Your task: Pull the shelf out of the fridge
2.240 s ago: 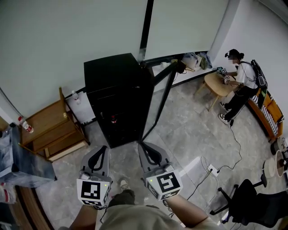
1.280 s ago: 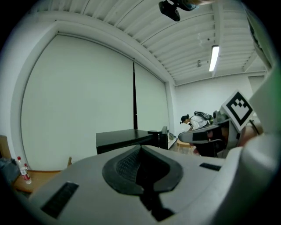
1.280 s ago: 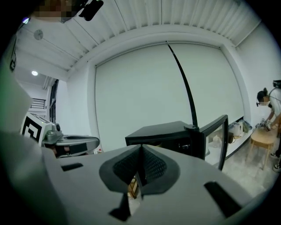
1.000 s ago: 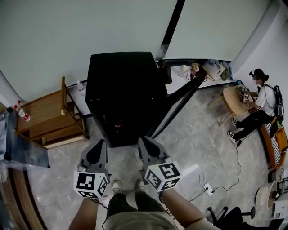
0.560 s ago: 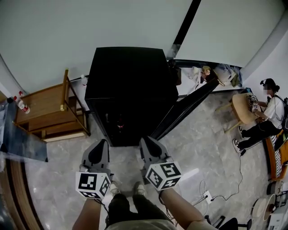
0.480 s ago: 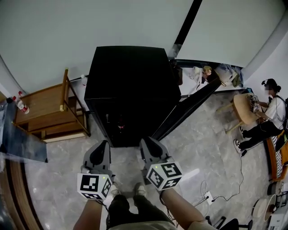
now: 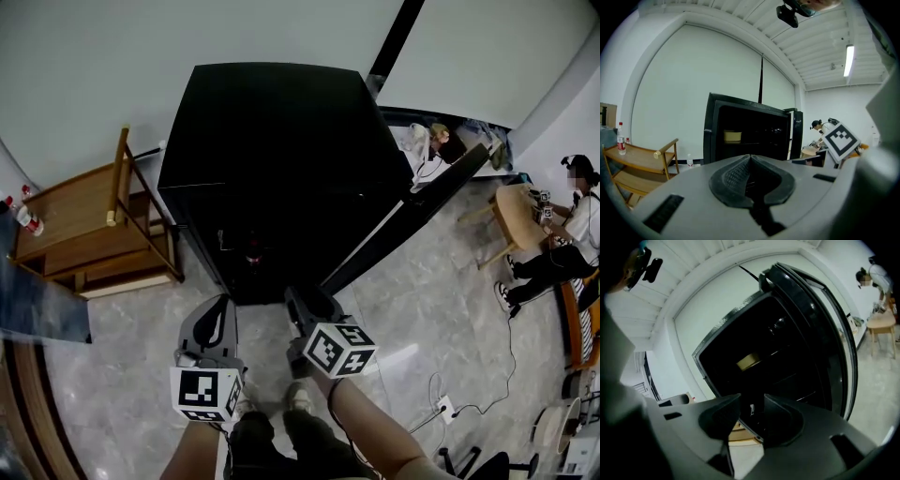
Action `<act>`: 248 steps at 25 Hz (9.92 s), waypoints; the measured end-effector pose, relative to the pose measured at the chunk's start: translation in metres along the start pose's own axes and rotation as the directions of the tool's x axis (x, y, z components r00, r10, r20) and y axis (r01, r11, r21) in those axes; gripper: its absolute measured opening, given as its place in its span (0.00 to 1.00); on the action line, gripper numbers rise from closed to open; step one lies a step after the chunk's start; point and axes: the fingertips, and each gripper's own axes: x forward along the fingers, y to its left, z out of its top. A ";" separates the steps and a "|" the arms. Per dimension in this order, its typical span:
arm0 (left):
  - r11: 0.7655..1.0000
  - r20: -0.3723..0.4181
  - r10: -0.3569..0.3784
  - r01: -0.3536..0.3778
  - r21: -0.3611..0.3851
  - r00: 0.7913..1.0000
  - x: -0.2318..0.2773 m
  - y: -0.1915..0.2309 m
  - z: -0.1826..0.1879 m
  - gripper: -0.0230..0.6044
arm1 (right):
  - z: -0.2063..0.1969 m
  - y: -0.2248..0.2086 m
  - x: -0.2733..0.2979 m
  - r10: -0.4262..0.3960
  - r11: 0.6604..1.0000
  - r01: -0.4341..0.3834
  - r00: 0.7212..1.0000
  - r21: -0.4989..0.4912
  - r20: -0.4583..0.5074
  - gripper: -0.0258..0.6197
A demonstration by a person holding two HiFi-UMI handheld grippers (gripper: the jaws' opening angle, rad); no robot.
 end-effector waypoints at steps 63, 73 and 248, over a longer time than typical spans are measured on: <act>0.992 0.053 0.041 -0.047 0.119 0.998 0.148 0.056 -0.128 0.05 | -0.070 -0.141 0.249 -0.013 0.573 -0.259 0.946 0.778 0.325 0.13; 0.985 0.050 0.046 -0.054 0.164 0.998 0.148 0.051 -0.125 0.05 | -0.065 -0.139 0.249 -0.037 0.571 -0.235 0.950 0.787 0.311 0.05; 0.971 0.050 -0.040 0.027 0.238 0.998 -0.152 -0.012 0.244 0.05 | 0.243 0.138 -0.199 0.261 0.644 -0.480 0.870 0.595 0.419 0.04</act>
